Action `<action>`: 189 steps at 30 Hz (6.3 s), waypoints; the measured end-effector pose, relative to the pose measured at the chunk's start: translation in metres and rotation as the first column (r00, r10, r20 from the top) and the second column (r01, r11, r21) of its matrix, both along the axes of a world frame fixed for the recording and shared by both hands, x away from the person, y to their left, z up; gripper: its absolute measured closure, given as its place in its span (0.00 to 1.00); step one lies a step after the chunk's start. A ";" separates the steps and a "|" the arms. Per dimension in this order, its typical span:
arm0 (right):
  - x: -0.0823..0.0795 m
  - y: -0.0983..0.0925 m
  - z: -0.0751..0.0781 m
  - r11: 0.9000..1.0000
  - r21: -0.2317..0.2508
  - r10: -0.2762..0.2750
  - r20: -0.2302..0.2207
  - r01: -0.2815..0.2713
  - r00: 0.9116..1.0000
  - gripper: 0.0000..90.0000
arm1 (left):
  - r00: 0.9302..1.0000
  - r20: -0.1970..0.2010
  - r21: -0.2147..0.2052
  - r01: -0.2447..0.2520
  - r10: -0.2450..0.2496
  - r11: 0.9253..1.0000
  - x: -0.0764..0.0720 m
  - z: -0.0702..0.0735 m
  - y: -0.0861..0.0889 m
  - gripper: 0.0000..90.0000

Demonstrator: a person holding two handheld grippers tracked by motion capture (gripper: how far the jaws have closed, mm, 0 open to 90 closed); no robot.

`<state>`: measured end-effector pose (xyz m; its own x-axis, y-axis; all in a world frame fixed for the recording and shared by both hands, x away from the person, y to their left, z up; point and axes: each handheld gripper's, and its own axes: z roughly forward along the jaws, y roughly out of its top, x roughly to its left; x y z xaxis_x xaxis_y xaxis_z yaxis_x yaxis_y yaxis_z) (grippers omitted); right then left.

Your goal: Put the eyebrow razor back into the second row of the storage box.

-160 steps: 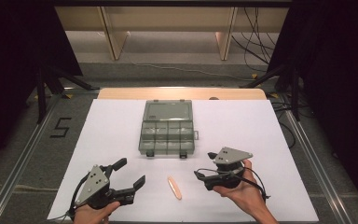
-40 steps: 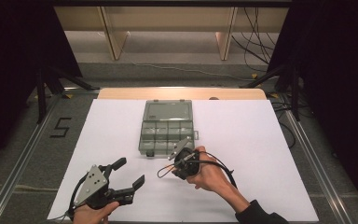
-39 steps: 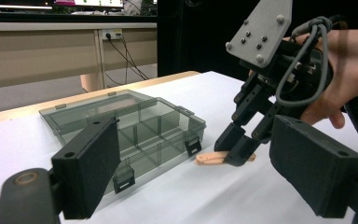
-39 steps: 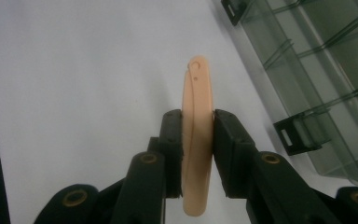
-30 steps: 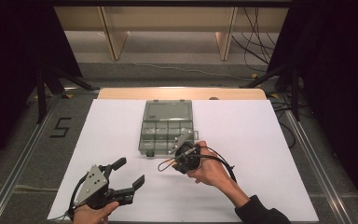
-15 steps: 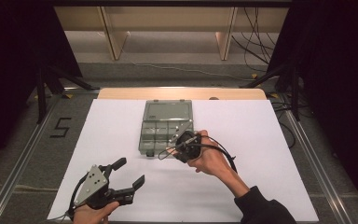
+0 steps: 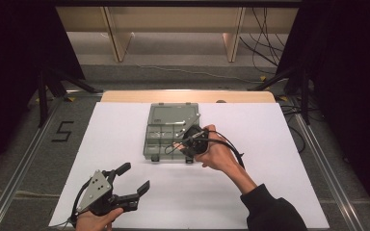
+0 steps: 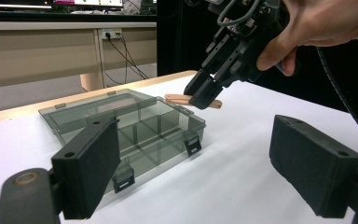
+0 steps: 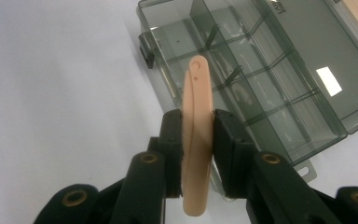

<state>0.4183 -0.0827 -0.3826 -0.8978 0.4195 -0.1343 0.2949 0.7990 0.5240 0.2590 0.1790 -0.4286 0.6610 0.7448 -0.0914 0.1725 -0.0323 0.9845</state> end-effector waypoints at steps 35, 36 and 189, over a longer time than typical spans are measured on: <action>0.044 0.018 -0.021 0.997 -0.078 0.028 0.004 -0.027 1.000 0.82 | 0.998 -0.049 -0.063 0.030 -0.033 0.998 -0.002 -0.001 -0.005 0.18; 0.045 0.018 -0.021 0.996 -0.079 0.028 0.004 -0.028 1.000 0.82 | 0.998 -0.047 -0.065 0.030 -0.033 0.997 -0.002 -0.001 -0.005 0.18; -0.068 -0.117 -0.029 0.860 0.481 -0.224 0.052 0.173 0.973 0.32 | 0.998 -0.038 -0.069 0.040 -0.043 0.997 -0.001 -0.002 -0.005 0.18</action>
<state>0.3502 -0.1995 -0.4111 -0.7807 0.6238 0.0376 0.3452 0.3803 0.8580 0.2582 0.1741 -0.4308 0.6858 0.7082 -0.1676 0.2115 0.0264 0.9770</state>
